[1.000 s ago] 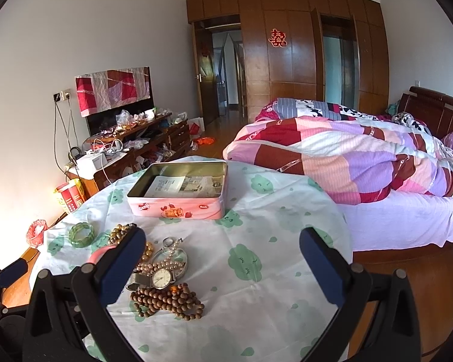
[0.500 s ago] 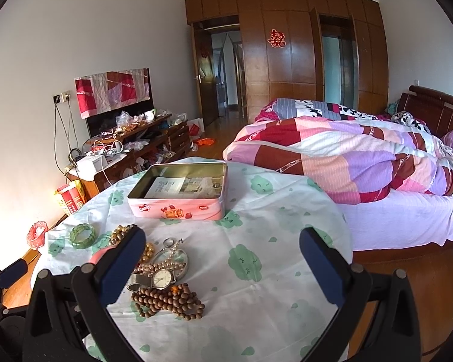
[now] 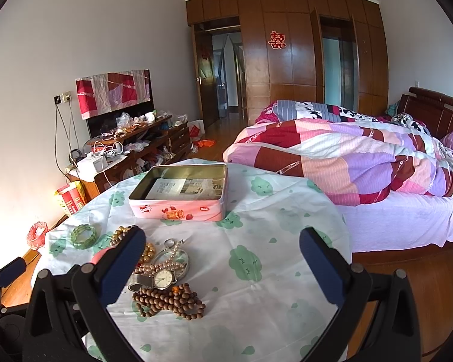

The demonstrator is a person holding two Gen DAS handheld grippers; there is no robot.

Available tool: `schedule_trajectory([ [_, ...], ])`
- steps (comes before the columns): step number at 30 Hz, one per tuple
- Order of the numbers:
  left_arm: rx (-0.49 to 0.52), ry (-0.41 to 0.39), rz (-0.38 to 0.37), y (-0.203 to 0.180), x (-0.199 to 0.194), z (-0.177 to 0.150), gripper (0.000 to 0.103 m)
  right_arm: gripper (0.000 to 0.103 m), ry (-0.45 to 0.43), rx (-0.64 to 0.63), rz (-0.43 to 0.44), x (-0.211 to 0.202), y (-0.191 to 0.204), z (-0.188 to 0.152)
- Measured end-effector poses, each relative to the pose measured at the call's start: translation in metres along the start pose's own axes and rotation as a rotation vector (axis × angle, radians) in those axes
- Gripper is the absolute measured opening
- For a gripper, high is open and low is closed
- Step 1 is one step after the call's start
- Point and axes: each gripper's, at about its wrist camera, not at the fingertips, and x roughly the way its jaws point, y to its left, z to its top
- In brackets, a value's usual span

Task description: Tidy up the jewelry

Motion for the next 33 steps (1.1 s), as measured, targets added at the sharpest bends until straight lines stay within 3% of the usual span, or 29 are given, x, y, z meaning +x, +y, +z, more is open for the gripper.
schedule_trajectory([
  [33,-0.007,-0.005,-0.007,0.001,0.007,0.013,0.097,0.103,0.019,-0.019,-0.005,0.013,0.004,0.004],
])
